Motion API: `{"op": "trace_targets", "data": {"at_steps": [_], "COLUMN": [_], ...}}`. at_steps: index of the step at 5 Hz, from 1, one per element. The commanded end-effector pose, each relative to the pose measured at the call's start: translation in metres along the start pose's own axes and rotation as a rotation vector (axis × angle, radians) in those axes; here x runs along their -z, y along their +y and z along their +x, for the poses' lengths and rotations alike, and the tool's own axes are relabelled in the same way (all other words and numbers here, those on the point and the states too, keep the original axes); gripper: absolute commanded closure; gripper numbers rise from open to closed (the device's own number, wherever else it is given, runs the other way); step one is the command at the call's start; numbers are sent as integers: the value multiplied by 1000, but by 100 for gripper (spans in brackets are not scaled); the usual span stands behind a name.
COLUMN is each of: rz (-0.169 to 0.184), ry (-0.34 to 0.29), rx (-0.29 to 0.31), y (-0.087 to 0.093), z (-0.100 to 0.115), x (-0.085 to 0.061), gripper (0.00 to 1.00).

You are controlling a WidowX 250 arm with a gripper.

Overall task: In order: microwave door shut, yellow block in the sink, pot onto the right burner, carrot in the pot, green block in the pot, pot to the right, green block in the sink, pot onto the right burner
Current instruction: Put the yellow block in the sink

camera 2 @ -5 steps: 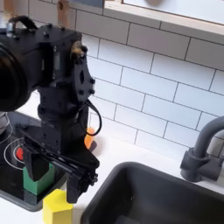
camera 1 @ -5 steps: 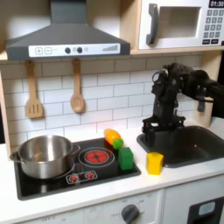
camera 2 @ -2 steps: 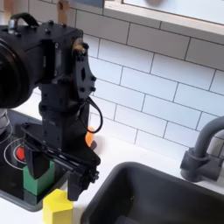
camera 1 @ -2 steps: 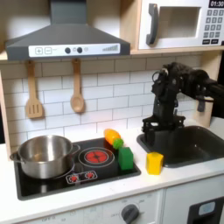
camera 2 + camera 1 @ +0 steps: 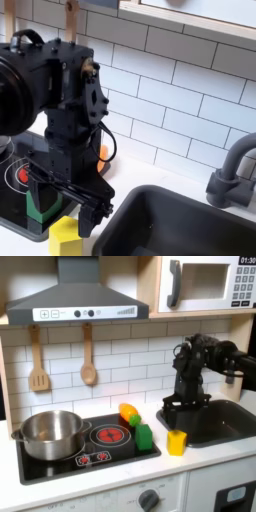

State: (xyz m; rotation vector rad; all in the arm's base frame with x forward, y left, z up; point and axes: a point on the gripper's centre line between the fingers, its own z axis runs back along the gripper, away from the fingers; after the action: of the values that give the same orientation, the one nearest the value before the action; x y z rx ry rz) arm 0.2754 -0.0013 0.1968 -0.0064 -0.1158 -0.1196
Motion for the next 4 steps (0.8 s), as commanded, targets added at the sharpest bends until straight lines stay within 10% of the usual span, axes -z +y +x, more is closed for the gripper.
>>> {"op": "trace_targets", "data": {"at_steps": [1, 4], "rz": [13, 8], "ry": [1, 26], "rx": [8, 6], "y": [2, 2], "z": [0, 5], "x": [5, 22], "gripper": [0, 0]}}
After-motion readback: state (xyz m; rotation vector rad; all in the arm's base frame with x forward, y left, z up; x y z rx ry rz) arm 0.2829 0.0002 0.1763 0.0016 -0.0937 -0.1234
